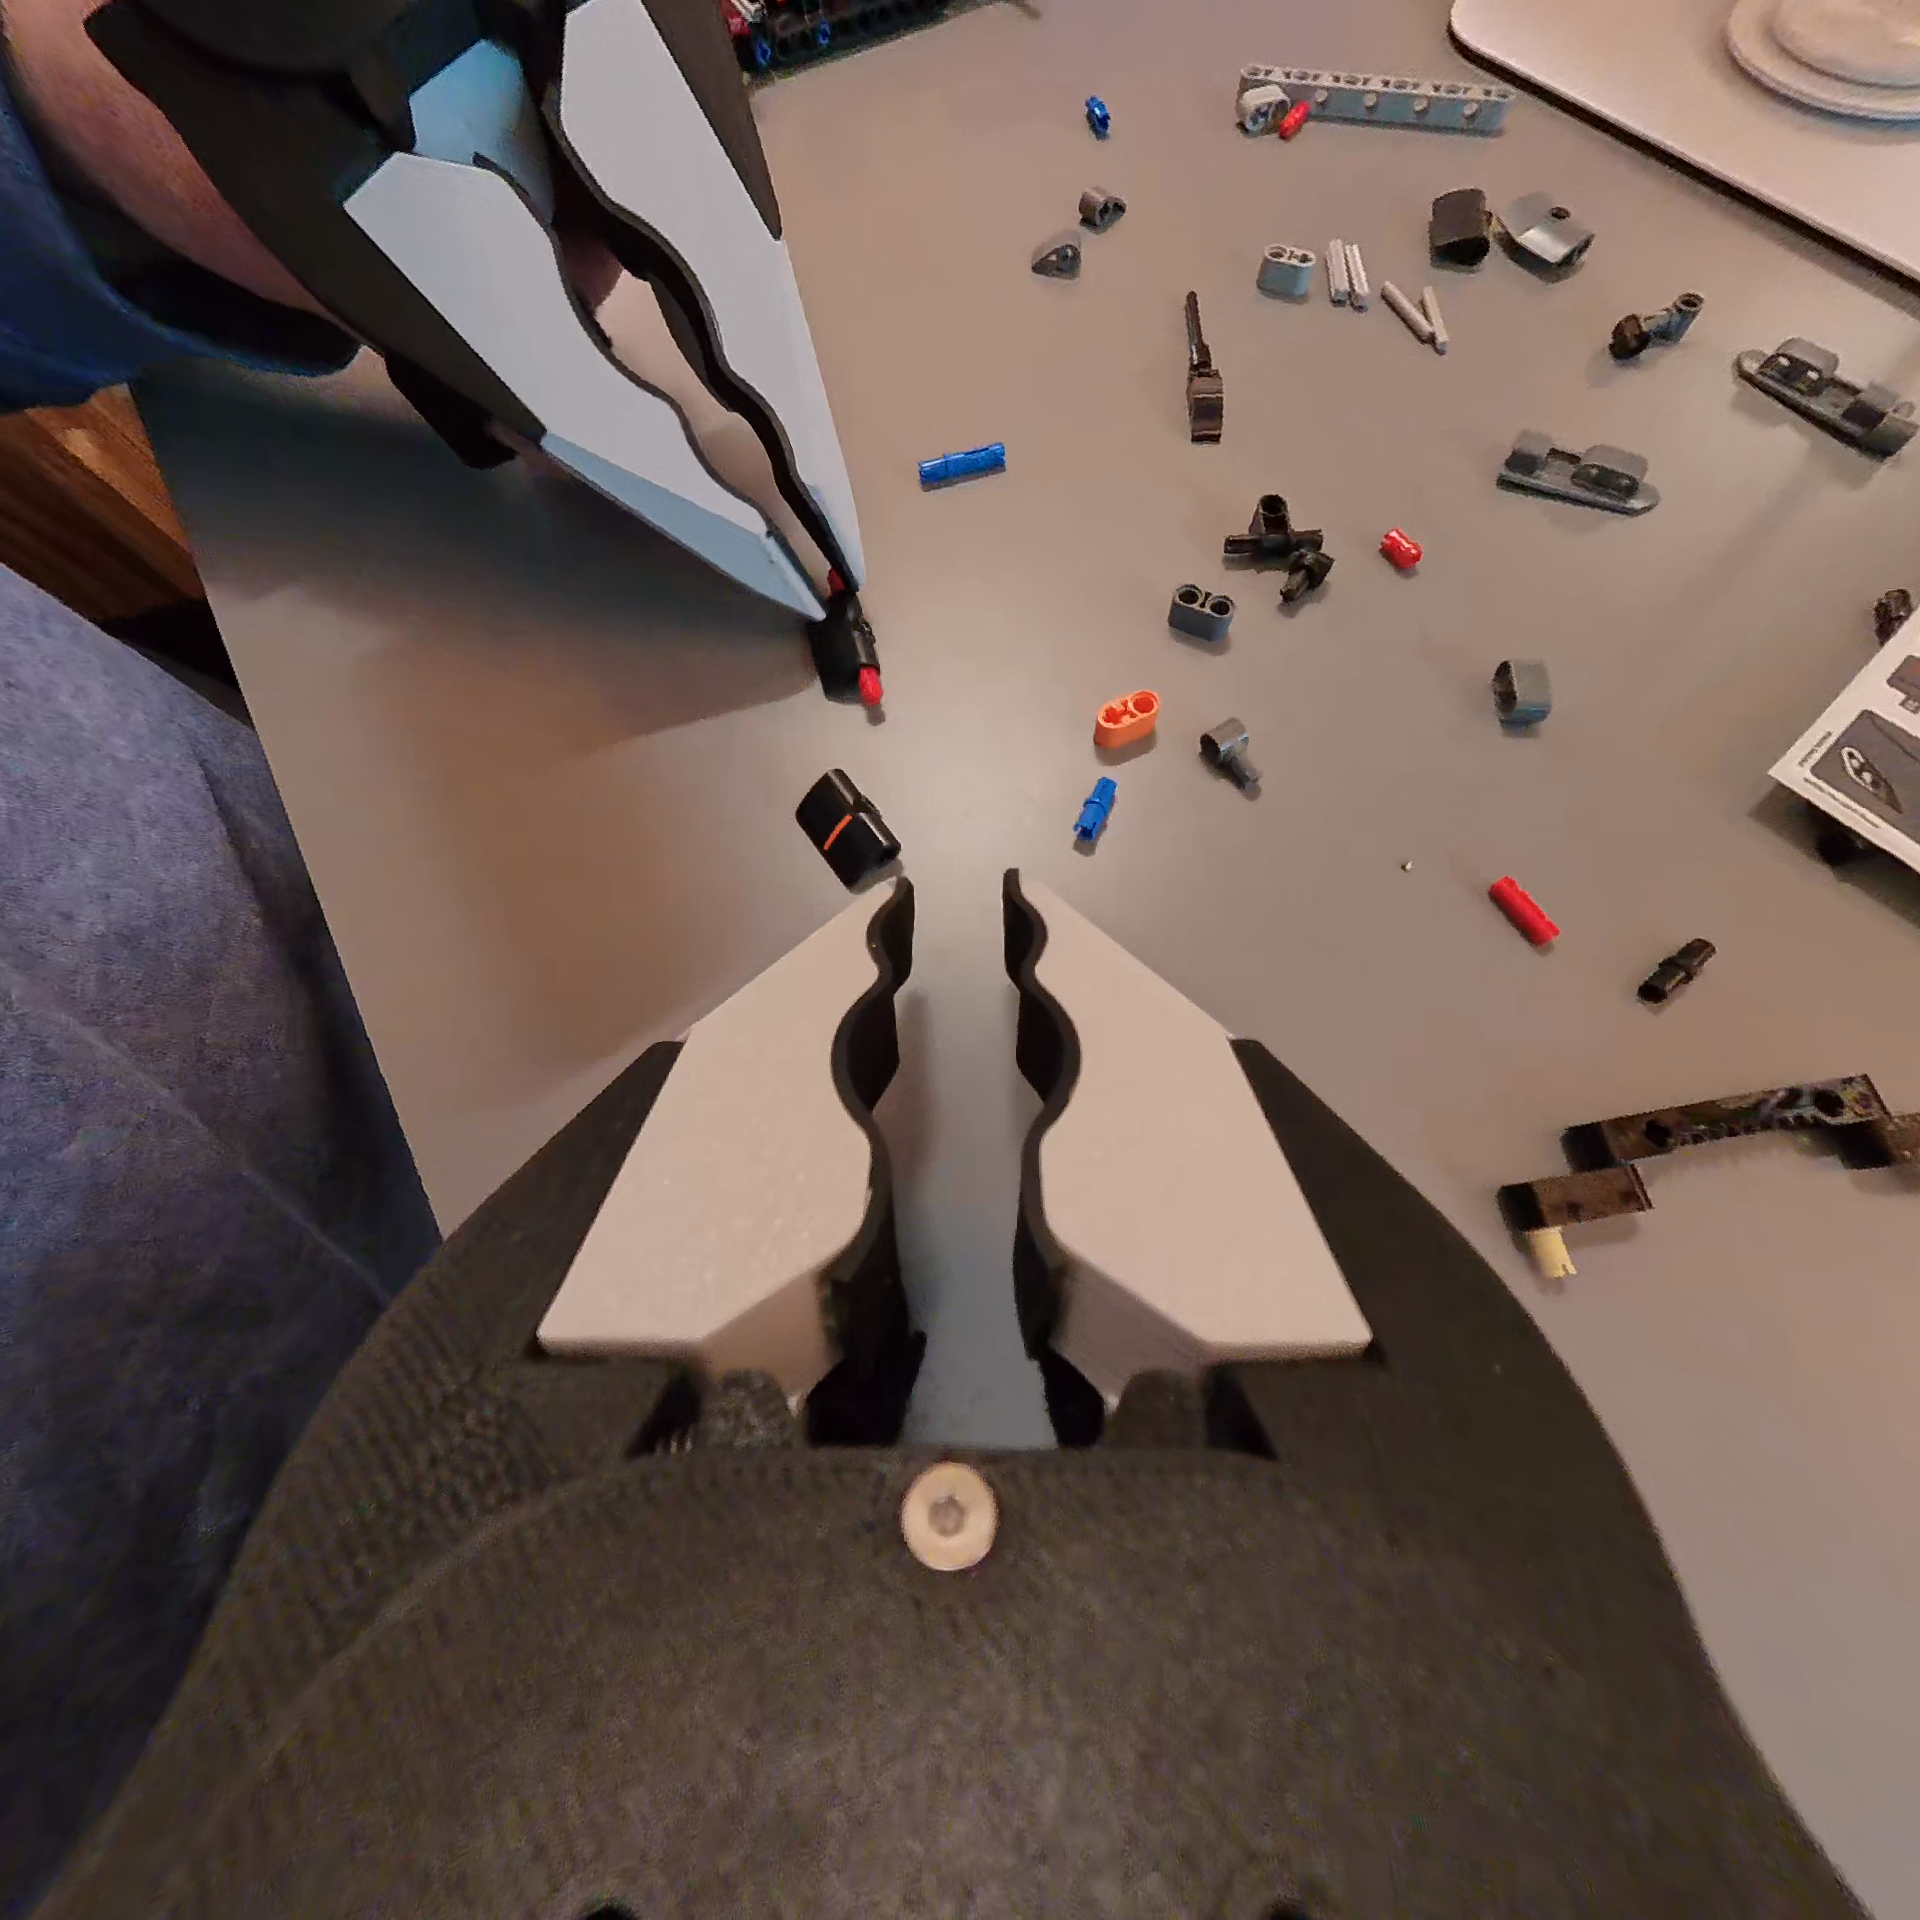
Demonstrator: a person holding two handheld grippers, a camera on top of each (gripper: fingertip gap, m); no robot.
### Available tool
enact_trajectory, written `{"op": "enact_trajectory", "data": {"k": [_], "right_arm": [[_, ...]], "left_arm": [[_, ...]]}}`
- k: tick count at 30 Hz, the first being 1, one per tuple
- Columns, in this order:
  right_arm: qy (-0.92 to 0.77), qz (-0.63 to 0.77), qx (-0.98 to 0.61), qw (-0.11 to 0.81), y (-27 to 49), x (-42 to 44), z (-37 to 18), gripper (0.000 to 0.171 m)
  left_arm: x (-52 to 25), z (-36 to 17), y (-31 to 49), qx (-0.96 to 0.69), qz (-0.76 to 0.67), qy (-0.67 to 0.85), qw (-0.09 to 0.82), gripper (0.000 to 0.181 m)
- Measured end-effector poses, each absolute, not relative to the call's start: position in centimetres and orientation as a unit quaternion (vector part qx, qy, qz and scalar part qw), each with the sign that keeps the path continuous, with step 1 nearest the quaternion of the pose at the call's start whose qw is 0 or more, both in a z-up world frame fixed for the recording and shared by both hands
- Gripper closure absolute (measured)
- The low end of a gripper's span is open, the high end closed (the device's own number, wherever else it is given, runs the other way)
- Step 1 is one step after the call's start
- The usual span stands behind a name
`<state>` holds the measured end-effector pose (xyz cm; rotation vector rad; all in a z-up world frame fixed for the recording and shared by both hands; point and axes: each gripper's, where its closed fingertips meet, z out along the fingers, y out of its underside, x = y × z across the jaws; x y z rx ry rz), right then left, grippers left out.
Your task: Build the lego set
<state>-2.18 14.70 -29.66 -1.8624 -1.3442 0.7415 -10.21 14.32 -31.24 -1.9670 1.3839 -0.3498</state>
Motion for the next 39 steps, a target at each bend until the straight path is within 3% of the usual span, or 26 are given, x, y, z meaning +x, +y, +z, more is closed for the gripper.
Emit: {"op": "enact_trajectory", "data": {"k": [8, 20, 32, 39], "right_arm": [[-0.521, 0.290, -0.719, 0.357, 14.4, -2.2, -29.5, 0.156], [-0.501, 0.285, -0.728, 0.370, 15.6, -0.8, -29.2, 0.156], [-0.495, 0.281, -0.732, 0.375, 16.1, -0.1, -29.4, 0.157], [-0.489, 0.275, -0.735, 0.381, 16.6, 0.3, -29.4, 0.155]], "left_arm": [[-10.1, -31.1, 14.4, -0.753, -0.130, 0.535, 0.360, 0.181], [-9.6, -31.0, 14.2, -0.744, -0.140, 0.552, 0.350, 0.155], [-9.4, -31.7, 15.7, -0.752, -0.136, 0.545, 0.345, 0.166], [-10.4, -31.2, 17.2, -0.766, -0.117, 0.515, 0.365, 0.153]]}}
